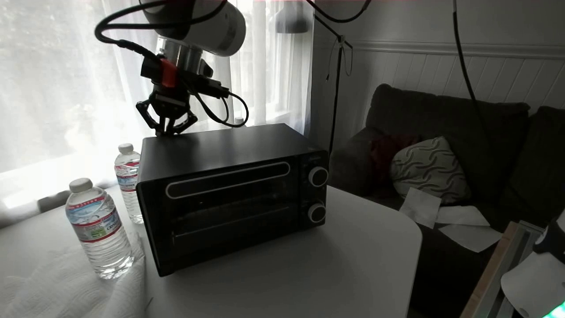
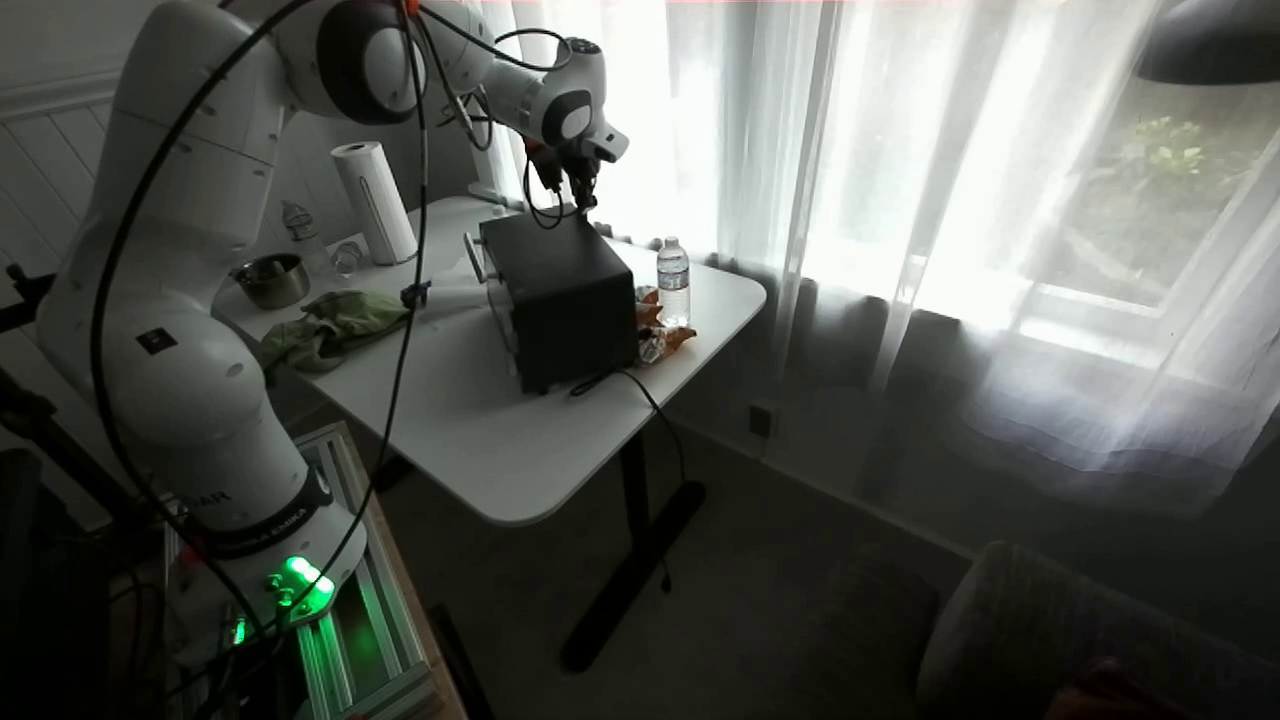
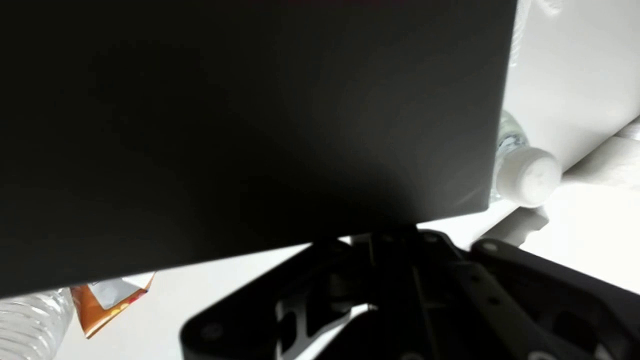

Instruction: Slide the oven ninety degrees anticlockwise

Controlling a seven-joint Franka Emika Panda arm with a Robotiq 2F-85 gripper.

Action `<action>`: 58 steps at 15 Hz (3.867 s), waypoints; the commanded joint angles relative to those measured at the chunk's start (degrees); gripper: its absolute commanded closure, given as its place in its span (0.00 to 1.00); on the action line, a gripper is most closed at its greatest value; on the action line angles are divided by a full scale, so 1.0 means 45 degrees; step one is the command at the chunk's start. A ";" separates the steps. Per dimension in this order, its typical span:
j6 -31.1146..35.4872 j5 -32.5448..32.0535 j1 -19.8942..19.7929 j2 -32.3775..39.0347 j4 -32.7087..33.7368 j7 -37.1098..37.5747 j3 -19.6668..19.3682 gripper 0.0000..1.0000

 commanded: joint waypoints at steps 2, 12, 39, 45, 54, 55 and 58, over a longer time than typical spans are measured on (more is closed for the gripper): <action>-0.2049 0.0689 -0.0155 0.0336 0.0322 -0.0273 0.0436 1.00; -0.3093 0.0864 -0.0182 0.0665 0.0987 -0.0852 0.0546 1.00; -0.2575 0.0640 -0.0546 0.0847 0.1564 -0.3844 0.0735 1.00; -0.4323 0.0681 -0.0637 0.0618 0.1258 -0.4744 0.1033 1.00; -0.4188 0.1002 -0.0814 0.0648 0.0387 -0.5664 0.1642 1.00; -0.4121 0.1041 -0.0866 0.0540 0.0188 -0.5812 0.1696 1.00; -0.3874 0.1158 -0.1029 0.0298 -0.0328 -0.6226 0.1869 1.00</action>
